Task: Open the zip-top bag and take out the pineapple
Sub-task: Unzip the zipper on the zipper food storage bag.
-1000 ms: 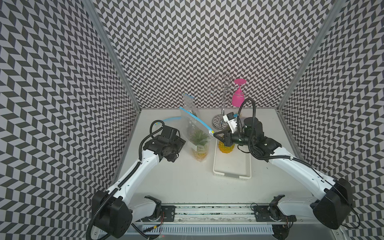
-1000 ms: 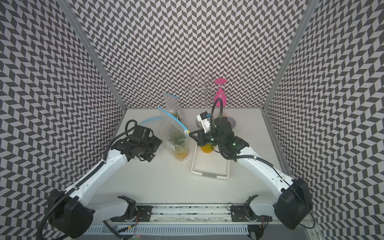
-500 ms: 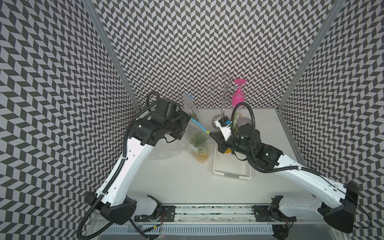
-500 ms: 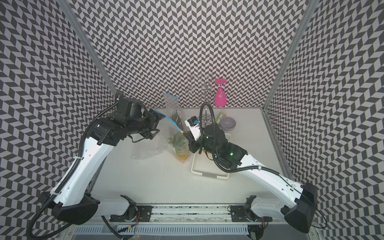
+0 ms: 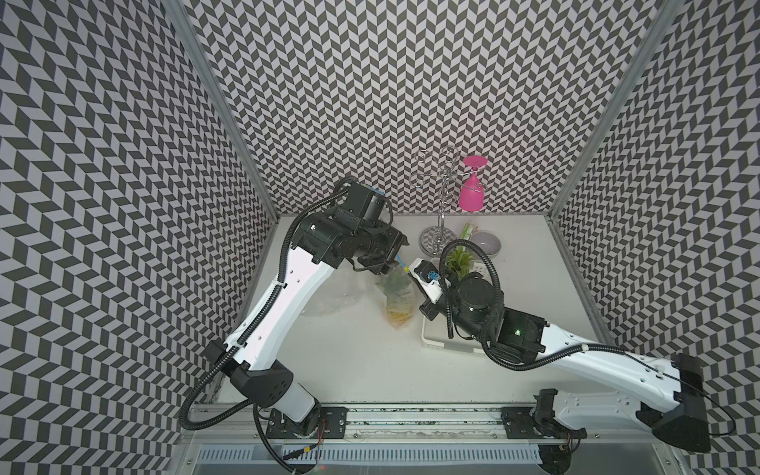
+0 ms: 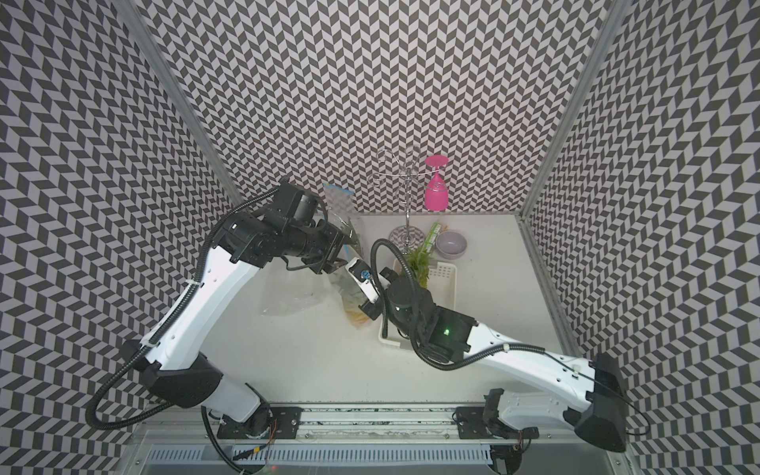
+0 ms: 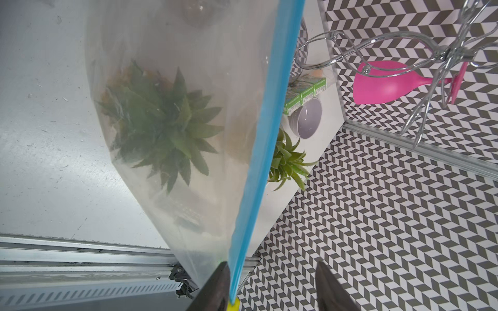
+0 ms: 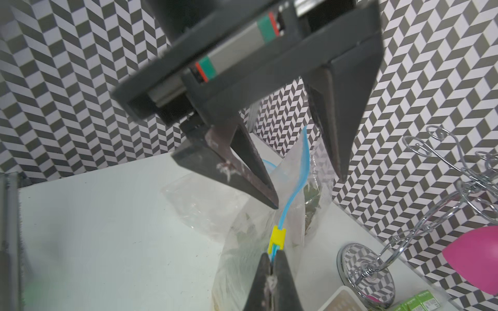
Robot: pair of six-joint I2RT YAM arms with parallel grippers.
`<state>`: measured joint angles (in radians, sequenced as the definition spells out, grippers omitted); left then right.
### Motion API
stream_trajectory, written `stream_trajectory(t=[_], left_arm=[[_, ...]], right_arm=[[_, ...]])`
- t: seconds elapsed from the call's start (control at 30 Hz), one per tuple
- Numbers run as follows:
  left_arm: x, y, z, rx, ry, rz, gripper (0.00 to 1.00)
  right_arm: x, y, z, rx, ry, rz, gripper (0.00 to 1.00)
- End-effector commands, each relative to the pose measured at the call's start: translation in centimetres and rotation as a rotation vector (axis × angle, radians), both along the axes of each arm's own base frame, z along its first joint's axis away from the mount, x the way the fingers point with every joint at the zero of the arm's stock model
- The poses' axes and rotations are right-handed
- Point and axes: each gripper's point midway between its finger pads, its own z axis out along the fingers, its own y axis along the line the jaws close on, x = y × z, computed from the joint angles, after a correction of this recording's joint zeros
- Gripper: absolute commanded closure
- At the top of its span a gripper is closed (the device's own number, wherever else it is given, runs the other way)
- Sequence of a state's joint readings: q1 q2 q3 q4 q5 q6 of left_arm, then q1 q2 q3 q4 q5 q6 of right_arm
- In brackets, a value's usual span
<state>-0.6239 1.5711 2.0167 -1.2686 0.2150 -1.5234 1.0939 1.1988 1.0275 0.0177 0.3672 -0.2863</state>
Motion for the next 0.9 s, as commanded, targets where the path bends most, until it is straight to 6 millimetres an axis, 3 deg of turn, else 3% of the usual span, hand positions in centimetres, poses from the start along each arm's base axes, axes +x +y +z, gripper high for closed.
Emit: stream_trajectory(t=[0.0,0.23,0.7,0.87], left_arm=[[-2.2,0.5,-0.8,0.023,0.071,-0.038,0.48],[-2.6,-0.1,-2.6,0.051,0.109,-0.092,0.49],[-4.2,-1.2,-4.7,0.079,0.156,-0.187,0.78],[-4.2,-0.7,-5.3,0.107,0.152,-0.184,0.81]], right_arm=[[-0.2,-0.8,4.2,0.106,-0.124,-0.031,1.0],[-0.8,-0.3,3.2,0.082,-0.141,-0.02,1.0],[-1.4,0.4,1.9,0.08,-0.117,0.007,1.0],[-2.0,0.3,1.7,0.075,-0.114,0.021,1.0]])
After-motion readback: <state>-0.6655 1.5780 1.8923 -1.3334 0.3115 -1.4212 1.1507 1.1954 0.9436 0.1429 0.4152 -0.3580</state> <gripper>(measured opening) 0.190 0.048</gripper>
